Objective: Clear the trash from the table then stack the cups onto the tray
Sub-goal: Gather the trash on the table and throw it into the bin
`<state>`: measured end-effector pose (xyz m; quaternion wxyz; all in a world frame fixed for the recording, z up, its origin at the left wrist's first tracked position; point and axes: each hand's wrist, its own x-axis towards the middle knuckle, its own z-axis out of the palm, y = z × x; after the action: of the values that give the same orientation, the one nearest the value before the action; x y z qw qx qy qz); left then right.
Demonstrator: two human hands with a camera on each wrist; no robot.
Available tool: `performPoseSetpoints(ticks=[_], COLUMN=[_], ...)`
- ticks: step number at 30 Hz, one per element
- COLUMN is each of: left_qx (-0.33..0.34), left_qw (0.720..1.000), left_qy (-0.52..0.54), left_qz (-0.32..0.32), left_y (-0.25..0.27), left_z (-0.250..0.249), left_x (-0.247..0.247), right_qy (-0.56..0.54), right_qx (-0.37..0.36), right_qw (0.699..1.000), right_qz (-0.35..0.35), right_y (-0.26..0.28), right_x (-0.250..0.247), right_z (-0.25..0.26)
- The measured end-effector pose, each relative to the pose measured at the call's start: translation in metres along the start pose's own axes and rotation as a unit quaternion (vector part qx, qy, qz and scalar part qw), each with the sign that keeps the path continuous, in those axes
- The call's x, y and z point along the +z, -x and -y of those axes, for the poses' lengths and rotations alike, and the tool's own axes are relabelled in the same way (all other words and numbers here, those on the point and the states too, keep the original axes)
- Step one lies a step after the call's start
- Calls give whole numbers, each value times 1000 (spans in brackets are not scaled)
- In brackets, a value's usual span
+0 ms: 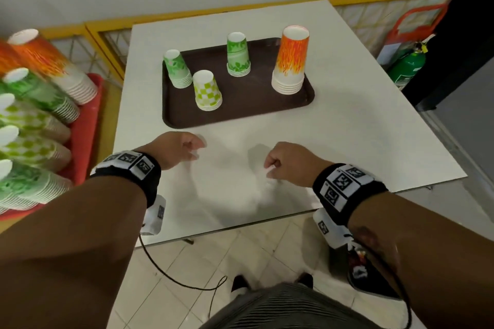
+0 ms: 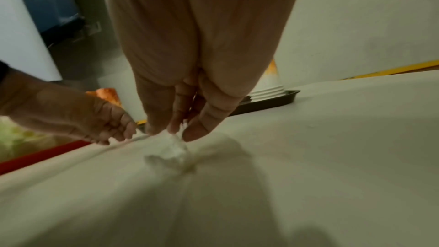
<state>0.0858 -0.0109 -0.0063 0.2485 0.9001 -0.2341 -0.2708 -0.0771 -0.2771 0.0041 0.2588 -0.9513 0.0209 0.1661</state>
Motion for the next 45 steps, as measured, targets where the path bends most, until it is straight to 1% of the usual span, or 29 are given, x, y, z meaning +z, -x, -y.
performPoseSetpoints(ticks=[3,7,9,11,12,13,14,15,16,19,22,24,27,29,31,34,35,36,37,38,39,40,41,42,44,45], left_qx=[-35,-85,-107,-104,-91,-74,-56,-36,-16,44,101,115,132,128,140,170,180,190,200,207,209,201,191,176,137,133], left_qw=[995,989,984,979,976,972,966,964,966,967,955,943,946,946,948,951,950,948,946,943,940,937,936,934,930,927], left_qy=[75,81,75,94,141,200,245,264,258,240,252,274,252,248,214,122,95,66,38,10,-14,-36,-53,-73,-114,-139], left_qz=[-58,-93,-124,-148,-135,-102,-59,-20,12,77,121,149,156,166,190,229,238,246,253,260,270,282,291,303,320,323], left_y=[14,36,49,57,57,55,50,42,32,5,-12,-18,-23,-23,-21,-20,-21,-23,-26,-29,-33,-38,-46,-54,-75,-87], left_z=[10,32,33,15,1,-16,-34,-52,-70,-137,-204,-245,-301,-334,-364,-393,-400,-406,-409,-411,-408,-403,-396,-387,-361,-348], left_x=[-7,-16,-16,-5,5,18,32,47,62,96,124,145,186,217,251,307,328,348,370,391,414,438,461,485,534,558], right_qy=[39,64,53,5,-52,-143,-257,-364,-441,-544,-627,-669,-694,-701,-692,-670,-667,-636,-604,-580,-548,-497,-472,-452,-451,-436], right_qx=[-14,-42,-24,19,47,80,114,145,168,202,215,227,257,280,313,374,390,415,455,488,523,556,579,583,615,612], right_qw=[998,996,997,999,998,986,957,916,875,799,713,645,550,489,447,418,417,448,483,491,512,560,578,605,602,621], right_qz=[46,48,51,26,-4,-39,-67,-87,-105,-159,-230,-290,-387,-436,-472,-486,-479,-472,-442,-429,-405,-361,-327,-301,-235,-222], right_y=[-8,-12,-16,-21,-23,-23,-21,-19,-15,5,42,73,119,149,181,229,245,257,269,280,286,290,290,290,280,276], right_x=[18,21,17,12,10,7,4,0,-5,-24,-39,-42,-38,-31,-23,0,8,20,33,48,60,74,89,108,140,161], right_z=[6,12,11,9,9,9,10,10,8,-15,-54,-80,-123,-154,-183,-227,-242,-258,-275,-292,-305,-315,-326,-339,-363,-375])
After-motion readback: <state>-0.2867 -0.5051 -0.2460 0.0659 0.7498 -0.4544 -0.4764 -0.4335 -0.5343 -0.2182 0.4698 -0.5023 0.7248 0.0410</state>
